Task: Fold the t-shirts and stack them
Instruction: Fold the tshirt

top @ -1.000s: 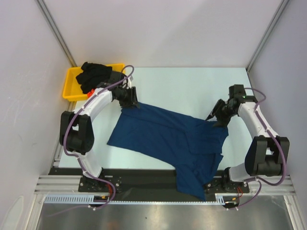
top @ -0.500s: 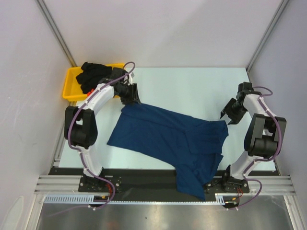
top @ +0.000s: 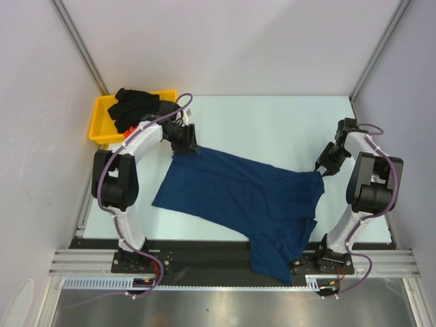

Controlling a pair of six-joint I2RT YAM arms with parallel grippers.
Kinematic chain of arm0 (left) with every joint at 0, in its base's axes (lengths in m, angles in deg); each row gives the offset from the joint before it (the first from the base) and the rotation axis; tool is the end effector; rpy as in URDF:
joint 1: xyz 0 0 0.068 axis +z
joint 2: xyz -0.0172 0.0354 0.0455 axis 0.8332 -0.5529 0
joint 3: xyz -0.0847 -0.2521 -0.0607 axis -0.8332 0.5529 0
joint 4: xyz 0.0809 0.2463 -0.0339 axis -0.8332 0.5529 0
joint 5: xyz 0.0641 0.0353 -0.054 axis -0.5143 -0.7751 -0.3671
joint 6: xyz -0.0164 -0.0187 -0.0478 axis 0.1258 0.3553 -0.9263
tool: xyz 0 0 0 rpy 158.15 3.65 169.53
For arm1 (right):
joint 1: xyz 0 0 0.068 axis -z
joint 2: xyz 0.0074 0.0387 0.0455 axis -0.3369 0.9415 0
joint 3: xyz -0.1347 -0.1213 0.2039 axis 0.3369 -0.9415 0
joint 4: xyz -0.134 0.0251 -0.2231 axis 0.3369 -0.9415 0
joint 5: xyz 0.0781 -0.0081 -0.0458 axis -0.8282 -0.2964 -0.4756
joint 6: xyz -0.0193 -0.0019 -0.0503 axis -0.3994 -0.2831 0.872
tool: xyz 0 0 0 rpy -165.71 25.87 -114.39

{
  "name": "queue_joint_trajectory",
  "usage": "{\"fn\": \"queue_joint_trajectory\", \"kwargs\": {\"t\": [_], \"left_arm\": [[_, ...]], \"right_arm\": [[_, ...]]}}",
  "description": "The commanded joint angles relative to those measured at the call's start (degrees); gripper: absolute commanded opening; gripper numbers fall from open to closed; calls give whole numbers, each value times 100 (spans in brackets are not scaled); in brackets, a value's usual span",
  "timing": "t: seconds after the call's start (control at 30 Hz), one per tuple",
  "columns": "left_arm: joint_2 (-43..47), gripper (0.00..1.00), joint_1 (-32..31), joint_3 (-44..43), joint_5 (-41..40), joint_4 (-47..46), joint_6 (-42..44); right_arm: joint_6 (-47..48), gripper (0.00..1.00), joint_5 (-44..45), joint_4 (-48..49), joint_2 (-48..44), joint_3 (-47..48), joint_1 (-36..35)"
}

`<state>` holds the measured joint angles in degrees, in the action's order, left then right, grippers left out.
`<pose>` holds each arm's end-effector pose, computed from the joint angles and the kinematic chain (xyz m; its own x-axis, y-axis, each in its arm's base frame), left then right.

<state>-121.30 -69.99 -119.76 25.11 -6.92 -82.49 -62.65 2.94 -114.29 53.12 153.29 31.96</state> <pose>0.3853 -0.1053 0.2281 -0.9337 -0.0300 -0.3568 0.1283 0.9023 -0.4115 0.3425 -0.0716 0.1875 -0.8064 0.5567 -0.1995 0.5324 0.8303 0.1650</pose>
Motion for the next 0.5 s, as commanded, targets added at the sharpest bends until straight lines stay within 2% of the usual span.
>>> {"fn": "queue_joint_trajectory", "kwargs": {"t": [0.0,0.1,0.3,0.47], "left_arm": [[-89,52,47,42,194,-68,123],[-159,52,38,-19,185,-24,123],[-194,52,38,-37,185,-85,79],[-186,52,38,7,168,-121,52]], "right_arm": [[121,41,-133,90,222,15,38],[95,38,-116,54,171,-81,47],[200,1,94,-33,153,23,73],[183,0,833,-244,-57,121,100]]}}
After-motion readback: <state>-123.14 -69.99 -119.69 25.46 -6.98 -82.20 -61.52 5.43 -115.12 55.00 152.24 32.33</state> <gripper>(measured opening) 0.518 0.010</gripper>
